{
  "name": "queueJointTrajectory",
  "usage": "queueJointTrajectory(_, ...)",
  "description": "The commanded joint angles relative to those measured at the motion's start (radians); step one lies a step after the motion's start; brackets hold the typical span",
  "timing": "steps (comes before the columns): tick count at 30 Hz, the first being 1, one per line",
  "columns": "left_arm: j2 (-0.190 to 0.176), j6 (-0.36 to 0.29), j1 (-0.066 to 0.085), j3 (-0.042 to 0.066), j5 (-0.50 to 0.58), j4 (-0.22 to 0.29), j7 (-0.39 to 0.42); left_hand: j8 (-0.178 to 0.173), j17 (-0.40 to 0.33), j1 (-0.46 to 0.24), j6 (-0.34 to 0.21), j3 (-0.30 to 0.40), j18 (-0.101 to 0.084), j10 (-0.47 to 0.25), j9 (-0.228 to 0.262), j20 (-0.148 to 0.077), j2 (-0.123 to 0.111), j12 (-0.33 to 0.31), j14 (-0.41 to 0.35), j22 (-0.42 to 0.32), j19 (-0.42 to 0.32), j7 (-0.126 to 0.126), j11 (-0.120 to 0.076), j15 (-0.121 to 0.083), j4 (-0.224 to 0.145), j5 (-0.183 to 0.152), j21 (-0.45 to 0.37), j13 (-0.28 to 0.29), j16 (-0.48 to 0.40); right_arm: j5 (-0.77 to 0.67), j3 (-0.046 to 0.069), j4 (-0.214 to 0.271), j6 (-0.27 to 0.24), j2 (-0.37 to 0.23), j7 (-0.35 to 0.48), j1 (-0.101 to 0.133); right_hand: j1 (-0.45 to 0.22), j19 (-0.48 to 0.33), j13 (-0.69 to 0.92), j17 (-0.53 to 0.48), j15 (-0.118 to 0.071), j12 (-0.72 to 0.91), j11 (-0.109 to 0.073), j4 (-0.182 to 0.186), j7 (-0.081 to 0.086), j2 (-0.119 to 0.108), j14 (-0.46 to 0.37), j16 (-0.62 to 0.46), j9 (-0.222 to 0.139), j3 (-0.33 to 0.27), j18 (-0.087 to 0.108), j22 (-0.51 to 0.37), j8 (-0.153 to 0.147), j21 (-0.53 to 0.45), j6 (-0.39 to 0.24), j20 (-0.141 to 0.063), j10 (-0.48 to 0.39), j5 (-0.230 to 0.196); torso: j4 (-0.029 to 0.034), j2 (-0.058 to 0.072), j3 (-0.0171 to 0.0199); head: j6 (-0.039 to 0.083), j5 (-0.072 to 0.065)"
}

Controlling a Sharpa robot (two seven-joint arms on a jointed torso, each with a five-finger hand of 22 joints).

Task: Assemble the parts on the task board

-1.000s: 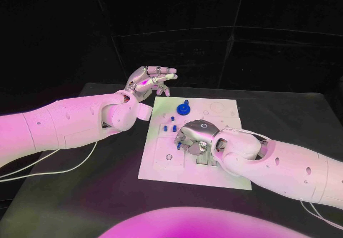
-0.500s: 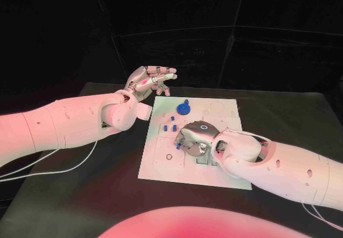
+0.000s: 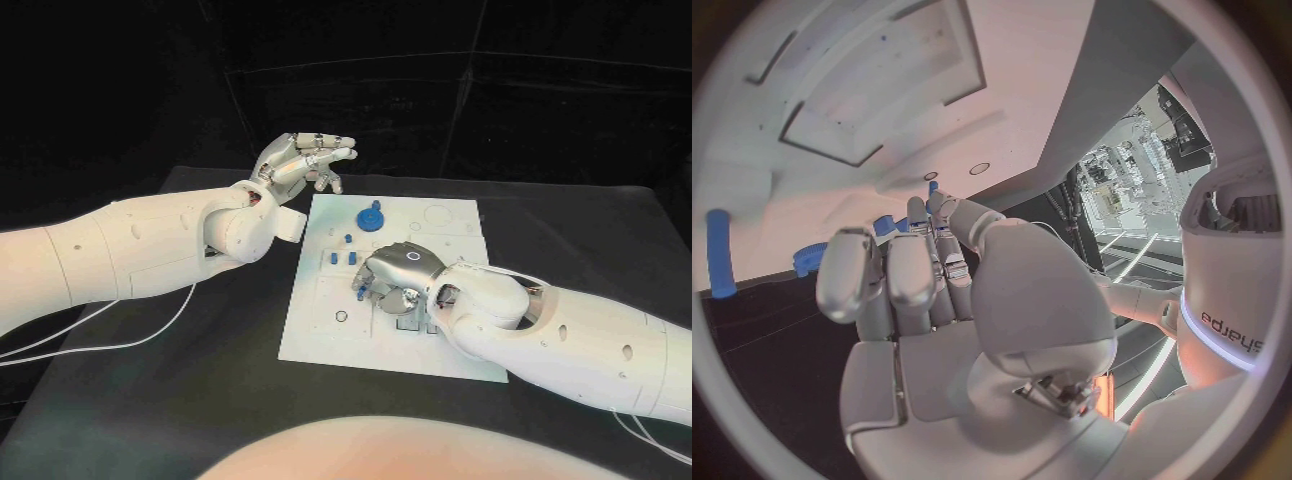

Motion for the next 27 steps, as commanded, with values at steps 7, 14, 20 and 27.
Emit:
queueJointTrajectory(7, 0.001, 0.015, 0.002, 0.001, 0.003, -0.001, -0.003, 0.004, 0.002, -0.01, -0.008, -0.005, 0.005, -0.009, 0.0, 0.002, -0.003, 0.004, -0.007, -0.002, -0.008, -0.002, 0.002, 0.0, 0.003, 0.001, -0.003, 0.0, -0.004, -0.033, 0.0, 0.007, -0.012, -0.004, -0.032, 0.001, -0.001, 0.007, 0.002, 0.001, -0.004, -0.003, -0.001, 0.001, -0.001, -0.009, 0.011, 0.006, 0.001, 0.004, -0.011, 0.002, 0.002, 0.005, 0.007, 0.002, 0.01, -0.005, -0.0001, 0.001, -0.0003, -0.002, -0.001)
queueJointTrajectory(14, 0.001, 0.016, 0.002, 0.001, 0.003, -0.002, -0.004, 0.004, 0.002, -0.01, -0.008, -0.005, 0.005, -0.009, 0.0, 0.002, -0.003, 0.004, -0.007, -0.002, -0.008, -0.002, 0.002, 0.0, 0.003, 0.001, -0.003, 0.0, -0.004, -0.034, 0.0, 0.01, 0.01, -0.003, -0.027, 0.001, -0.002, 0.008, 0.002, 0.002, -0.004, -0.003, -0.001, 0.001, -0.001, -0.011, 0.011, 0.007, 0.002, 0.005, -0.011, 0.002, 0.002, 0.006, 0.008, 0.002, 0.01, -0.005, 0.0011, 0.0, -0.0005, -0.005, -0.001)
queueJointTrajectory(20, 0.001, 0.016, 0.002, 0.001, 0.003, -0.003, -0.004, 0.004, 0.002, -0.01, -0.008, -0.005, 0.005, -0.009, 0.0, 0.002, -0.003, 0.004, -0.007, -0.002, -0.008, -0.002, 0.002, 0.0, 0.003, 0.001, -0.003, 0.0, -0.004, -0.033, 0.0, 0.013, 0.023, 0.001, -0.024, 0.001, -0.003, 0.008, 0.002, 0.002, -0.004, -0.003, -0.001, 0.001, -0.001, -0.012, 0.011, 0.007, 0.002, 0.005, -0.011, 0.003, 0.002, 0.006, 0.008, 0.002, 0.01, -0.005, 0.0009, 0.0, -0.0005, -0.007, 0.0)
queueJointTrajectory(27, 0.001, 0.017, 0.002, 0.001, 0.003, -0.003, -0.005, 0.004, 0.002, -0.01, -0.008, -0.005, 0.005, -0.009, 0.0, 0.002, -0.003, 0.004, -0.007, -0.002, -0.008, -0.002, 0.002, 0.0, 0.003, 0.001, -0.003, 0.0, -0.004, -0.036, 0.0, 0.008, 0.031, 0.001, -0.034, 0.001, -0.003, 0.008, 0.002, 0.001, -0.004, -0.003, -0.001, 0.001, -0.001, -0.012, 0.011, 0.006, 0.002, 0.005, -0.011, 0.003, 0.002, 0.006, 0.008, 0.002, 0.011, -0.005, 0.0, 0.0, -0.0008, -0.009, 0.0)
